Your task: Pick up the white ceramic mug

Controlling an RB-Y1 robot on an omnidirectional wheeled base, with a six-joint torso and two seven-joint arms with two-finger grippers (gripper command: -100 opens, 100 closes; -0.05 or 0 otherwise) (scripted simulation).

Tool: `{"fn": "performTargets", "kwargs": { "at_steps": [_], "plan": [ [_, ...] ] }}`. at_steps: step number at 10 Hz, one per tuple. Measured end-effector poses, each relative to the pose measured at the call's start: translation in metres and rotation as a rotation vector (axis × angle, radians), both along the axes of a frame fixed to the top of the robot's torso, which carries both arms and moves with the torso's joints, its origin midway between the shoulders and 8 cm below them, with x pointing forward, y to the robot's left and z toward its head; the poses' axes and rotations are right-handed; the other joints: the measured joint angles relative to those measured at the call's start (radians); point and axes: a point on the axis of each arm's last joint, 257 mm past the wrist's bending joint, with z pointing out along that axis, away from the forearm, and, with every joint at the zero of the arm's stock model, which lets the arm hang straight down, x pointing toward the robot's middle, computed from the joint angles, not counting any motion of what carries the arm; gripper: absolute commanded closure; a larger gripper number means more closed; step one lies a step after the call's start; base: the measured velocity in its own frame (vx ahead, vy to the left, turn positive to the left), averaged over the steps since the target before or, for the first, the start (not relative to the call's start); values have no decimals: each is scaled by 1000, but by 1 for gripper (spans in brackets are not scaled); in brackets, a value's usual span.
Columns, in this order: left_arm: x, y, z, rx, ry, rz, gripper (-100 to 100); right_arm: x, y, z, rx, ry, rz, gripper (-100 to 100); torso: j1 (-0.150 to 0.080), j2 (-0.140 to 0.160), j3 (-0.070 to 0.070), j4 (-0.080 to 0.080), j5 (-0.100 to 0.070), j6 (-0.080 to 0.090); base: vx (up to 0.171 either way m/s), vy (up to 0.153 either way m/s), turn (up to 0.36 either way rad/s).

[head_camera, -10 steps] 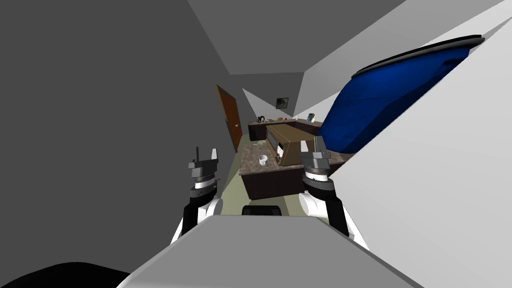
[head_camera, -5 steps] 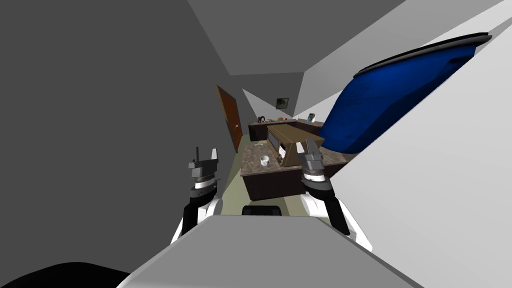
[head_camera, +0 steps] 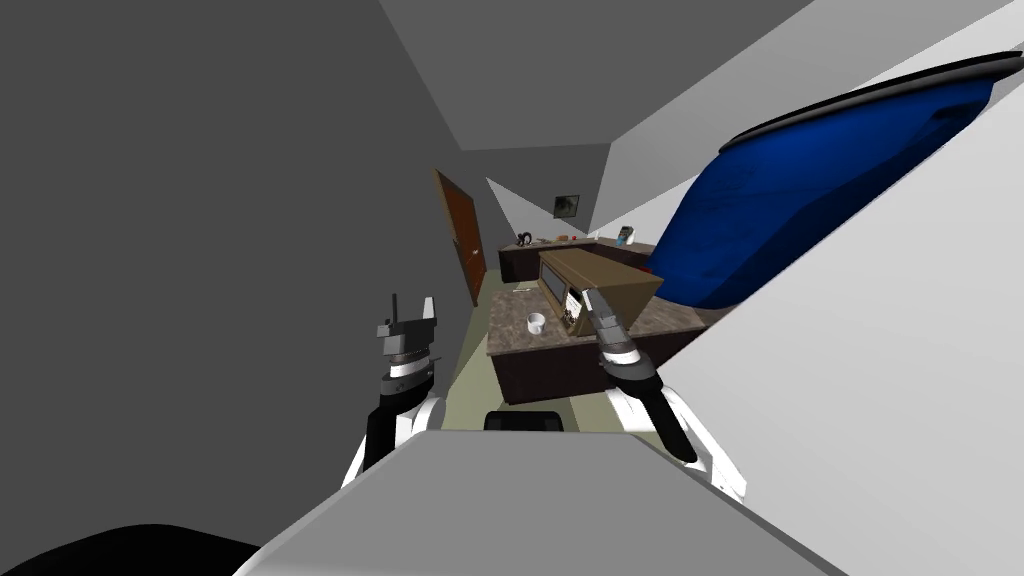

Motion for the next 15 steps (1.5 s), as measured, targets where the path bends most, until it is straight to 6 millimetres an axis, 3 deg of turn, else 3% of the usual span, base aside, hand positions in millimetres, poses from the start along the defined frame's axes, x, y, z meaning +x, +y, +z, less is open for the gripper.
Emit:
{"fn": "performTargets", "kwargs": {
  "at_steps": [8,12,15],
  "plan": [
    [0,0,0,0,0,0,0,14,32,-68,-483,-6,-44,-100,-2,1,0,0,0,0,31,74,24],
    [0,0,0,0,0,0,0,22,32,-117,-720,-9,-52,-100,-3,2,1,0,-1,0,13,62,34],
    [0,0,0,0,0,0,0,24,28,-139,-850,-12,-57,-100,-3,2,1,0,-1,0,12,54,45]
  ]
}}
